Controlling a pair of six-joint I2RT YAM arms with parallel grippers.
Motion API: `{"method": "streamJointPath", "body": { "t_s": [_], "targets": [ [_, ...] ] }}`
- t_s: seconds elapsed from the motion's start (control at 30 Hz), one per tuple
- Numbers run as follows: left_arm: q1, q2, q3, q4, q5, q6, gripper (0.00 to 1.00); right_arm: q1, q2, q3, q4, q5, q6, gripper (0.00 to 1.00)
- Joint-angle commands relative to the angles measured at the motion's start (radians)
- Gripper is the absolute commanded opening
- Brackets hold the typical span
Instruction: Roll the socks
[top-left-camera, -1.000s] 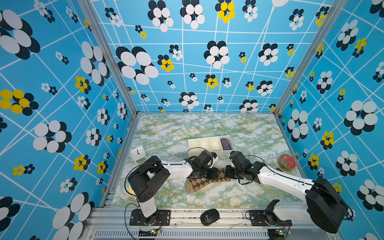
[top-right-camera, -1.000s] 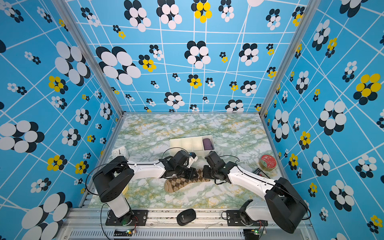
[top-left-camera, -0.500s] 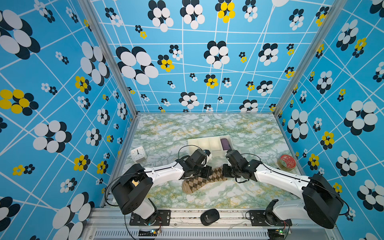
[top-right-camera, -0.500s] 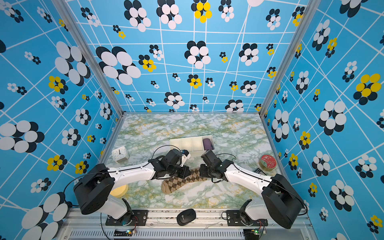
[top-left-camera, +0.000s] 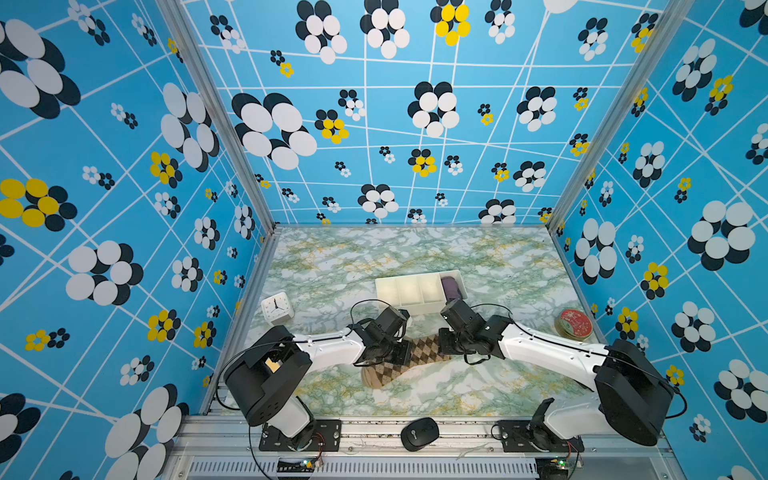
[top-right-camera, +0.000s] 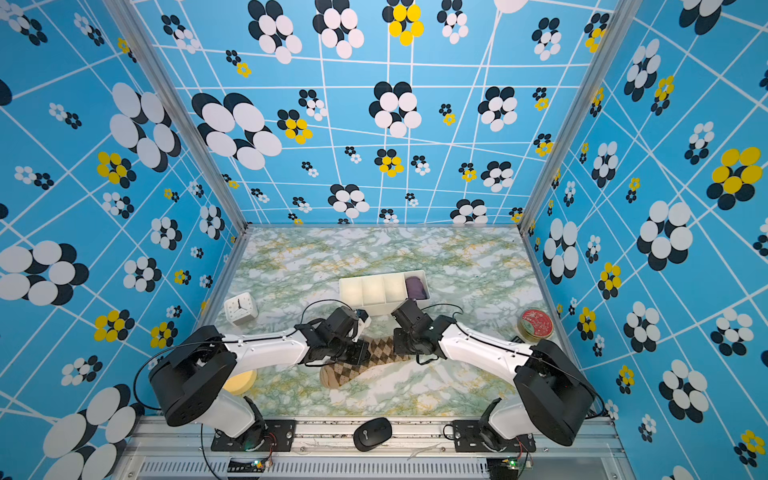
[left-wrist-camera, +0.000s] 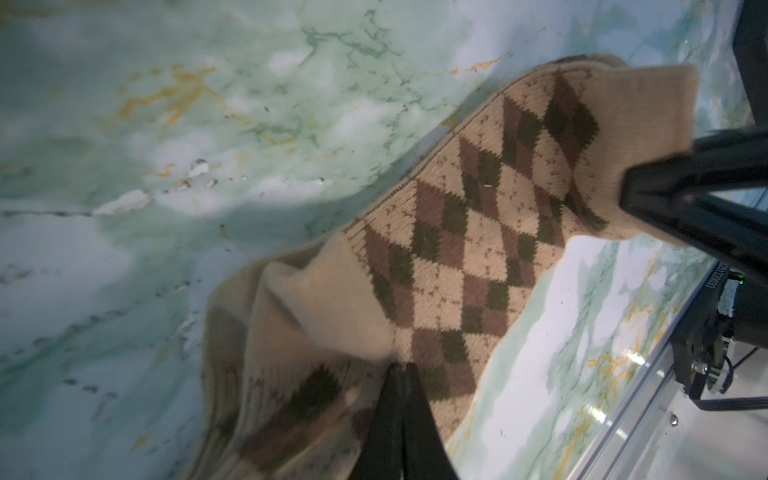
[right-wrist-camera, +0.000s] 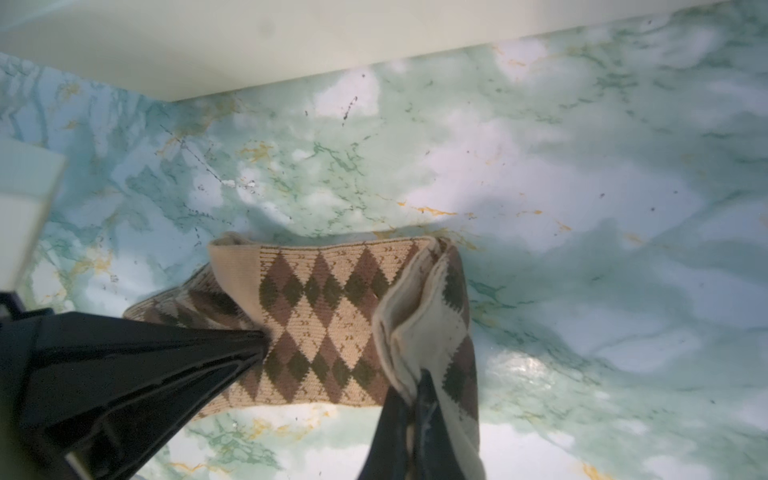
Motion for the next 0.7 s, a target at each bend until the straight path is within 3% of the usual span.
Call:
{"method": "streamJointPath", "body": {
  "t_s": [0.0,0.27,0.67],
  "targets": [
    [0.007,0.029,-0.005,0.027,0.004,0.002,0.05,0.022,0.034,0.037,-0.031,0.021,-0.009,0.01],
    [0.009,0.018,-0.017,0.03,0.002,0.002,0.05,0.042,0.083,0.053,-0.007,0.003,0.0,0.04],
    [0.009,0.025,-0.017,0.039,0.012,0.002,0.05,0.044,0.127,0.025,0.135,-0.088,0.027,0.27]
  ]
}}
